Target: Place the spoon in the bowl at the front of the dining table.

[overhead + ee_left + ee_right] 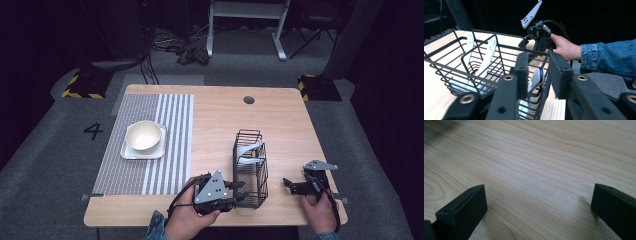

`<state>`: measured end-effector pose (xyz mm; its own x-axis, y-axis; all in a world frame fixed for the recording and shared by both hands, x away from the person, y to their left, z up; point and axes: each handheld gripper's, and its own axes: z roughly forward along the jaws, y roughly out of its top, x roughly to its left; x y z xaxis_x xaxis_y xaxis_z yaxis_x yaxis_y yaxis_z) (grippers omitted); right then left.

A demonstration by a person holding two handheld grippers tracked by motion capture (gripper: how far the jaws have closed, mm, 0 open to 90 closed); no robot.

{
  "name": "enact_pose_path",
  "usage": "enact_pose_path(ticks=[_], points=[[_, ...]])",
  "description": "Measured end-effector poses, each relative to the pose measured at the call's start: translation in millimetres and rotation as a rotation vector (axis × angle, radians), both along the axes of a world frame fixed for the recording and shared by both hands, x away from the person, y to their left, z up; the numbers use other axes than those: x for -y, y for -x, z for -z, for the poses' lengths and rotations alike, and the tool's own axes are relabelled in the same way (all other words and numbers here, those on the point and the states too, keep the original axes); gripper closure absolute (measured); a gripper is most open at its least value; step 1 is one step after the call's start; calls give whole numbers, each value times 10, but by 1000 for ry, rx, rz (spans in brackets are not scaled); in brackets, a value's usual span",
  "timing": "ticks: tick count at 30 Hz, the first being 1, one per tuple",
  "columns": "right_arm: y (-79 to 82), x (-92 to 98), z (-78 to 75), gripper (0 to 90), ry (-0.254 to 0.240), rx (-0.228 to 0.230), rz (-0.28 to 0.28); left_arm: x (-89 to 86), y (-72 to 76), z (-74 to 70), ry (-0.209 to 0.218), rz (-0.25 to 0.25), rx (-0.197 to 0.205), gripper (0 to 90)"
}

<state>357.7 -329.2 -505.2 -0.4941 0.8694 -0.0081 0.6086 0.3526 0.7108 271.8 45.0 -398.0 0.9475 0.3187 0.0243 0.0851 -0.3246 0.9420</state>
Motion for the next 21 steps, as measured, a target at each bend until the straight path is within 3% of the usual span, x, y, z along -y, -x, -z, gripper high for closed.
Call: enact_pose_path(ticks=[3,11,21], points=[[0,0,0,4,0,0,0,-12,-18,-1,5,2,1,750],[0,0,0,4,0,0,0,-37,-92,11,23,-11,-2,764],[0,0,0,4,0,0,0,9,-210,136,12,-25,-26,801]])
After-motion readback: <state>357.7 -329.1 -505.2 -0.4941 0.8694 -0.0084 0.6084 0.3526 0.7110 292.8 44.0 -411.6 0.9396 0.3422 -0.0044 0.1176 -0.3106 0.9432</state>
